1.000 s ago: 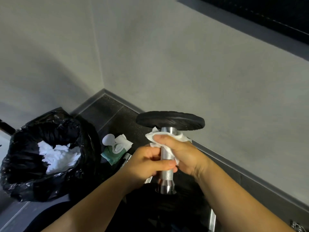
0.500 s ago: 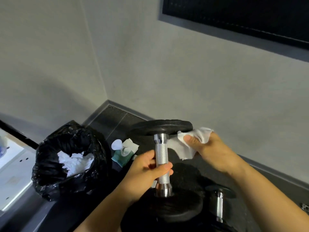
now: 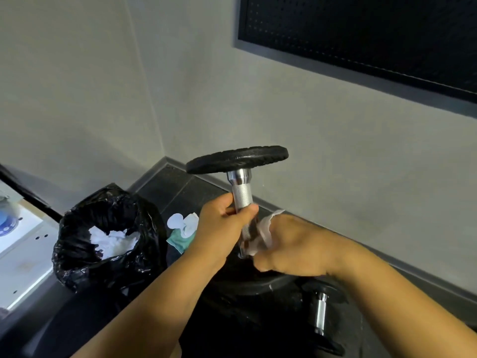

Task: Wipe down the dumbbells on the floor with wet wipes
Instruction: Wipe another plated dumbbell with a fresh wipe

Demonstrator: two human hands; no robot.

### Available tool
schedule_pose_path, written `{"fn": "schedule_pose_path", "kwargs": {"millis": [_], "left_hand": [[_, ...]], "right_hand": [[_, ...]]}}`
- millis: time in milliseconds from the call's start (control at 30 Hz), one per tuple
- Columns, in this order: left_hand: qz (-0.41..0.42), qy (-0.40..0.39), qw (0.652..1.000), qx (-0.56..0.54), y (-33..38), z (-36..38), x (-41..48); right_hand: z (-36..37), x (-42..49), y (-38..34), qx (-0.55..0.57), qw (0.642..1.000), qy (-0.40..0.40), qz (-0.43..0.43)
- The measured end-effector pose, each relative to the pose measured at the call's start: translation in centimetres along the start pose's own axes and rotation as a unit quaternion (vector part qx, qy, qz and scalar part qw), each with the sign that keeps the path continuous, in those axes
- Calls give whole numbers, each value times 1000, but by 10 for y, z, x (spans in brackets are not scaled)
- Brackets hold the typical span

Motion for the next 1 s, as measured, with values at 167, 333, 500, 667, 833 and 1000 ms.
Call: {"fn": "schedule_pose_path", "kwargs": {"millis": [167,333,500,667,833,1000], "left_hand": [[18,-1,1000,-26,17,12,-7],[15,-58,997,-56,26,28,-13],[19,-74,995,-57,32,38,-19],[29,-41,998,-40,37,40,-20],[40,76,996,9,46,30,-24],[30,44,998,-38,56,29,-13]], "right_hand": [[-14,-20,13,106,991,-79,5],[-30,-20,42,106,990,-87,22],[-28,-8,50,112,992,-51,15],[-16,-9,45,124,991,-34,24],[-26,-4,43,23,986,131,98],[-29,0,42,76,983,143,87]]}}
Point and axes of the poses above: each hand's wrist, its own x-axis towards the middle knuckle, its own z-axis out of the palm, y = z × x, the point moved 10 cm from there along x, towards the middle knuckle, and after that the axes turned 9 degrees about x, right-handed, at the moved point
